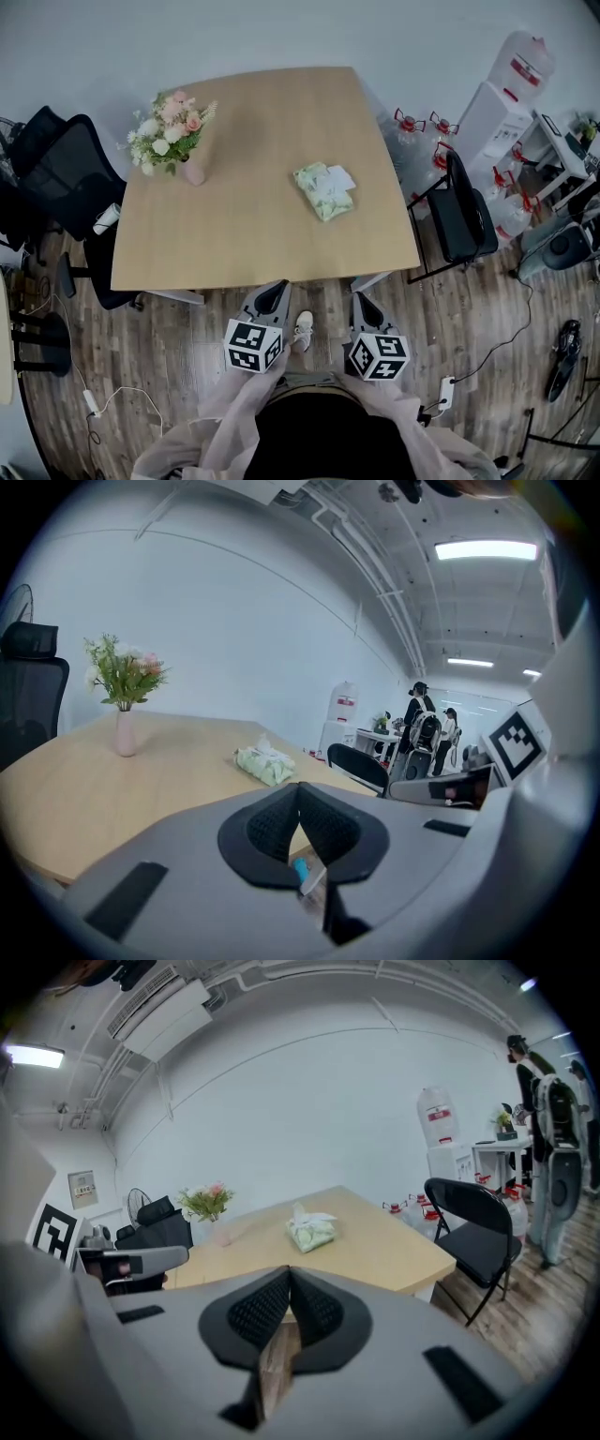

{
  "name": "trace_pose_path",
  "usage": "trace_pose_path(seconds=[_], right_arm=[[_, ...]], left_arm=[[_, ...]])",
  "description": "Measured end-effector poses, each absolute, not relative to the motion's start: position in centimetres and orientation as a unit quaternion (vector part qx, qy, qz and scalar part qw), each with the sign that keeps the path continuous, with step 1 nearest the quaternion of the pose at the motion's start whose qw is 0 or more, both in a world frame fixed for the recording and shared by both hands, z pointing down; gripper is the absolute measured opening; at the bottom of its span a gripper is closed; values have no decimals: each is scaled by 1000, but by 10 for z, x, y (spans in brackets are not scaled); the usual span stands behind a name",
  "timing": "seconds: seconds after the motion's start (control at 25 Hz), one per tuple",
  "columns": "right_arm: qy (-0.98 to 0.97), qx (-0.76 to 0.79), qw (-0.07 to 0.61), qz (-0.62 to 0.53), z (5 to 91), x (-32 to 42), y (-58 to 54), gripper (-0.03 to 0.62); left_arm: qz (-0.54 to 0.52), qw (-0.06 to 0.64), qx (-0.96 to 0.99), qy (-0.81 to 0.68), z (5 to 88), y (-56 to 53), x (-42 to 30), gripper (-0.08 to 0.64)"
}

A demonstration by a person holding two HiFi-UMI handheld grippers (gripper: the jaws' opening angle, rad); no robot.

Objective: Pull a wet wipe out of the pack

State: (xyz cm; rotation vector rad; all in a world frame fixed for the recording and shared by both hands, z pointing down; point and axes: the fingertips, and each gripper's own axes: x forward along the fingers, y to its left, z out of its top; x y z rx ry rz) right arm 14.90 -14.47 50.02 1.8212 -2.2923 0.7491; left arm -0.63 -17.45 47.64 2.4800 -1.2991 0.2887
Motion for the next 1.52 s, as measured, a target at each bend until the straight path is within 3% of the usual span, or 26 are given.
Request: trace_pose_path(seconds=[0.68, 1.52], right_arm=[[-748, 608, 69, 256, 509, 142, -256, 11], [-754, 598, 65, 265, 517, 126, -313, 11]], left_arm=[[101, 177, 871, -446, 487, -287, -9, 11], [101, 184, 871, -445, 502, -334, -12, 11]])
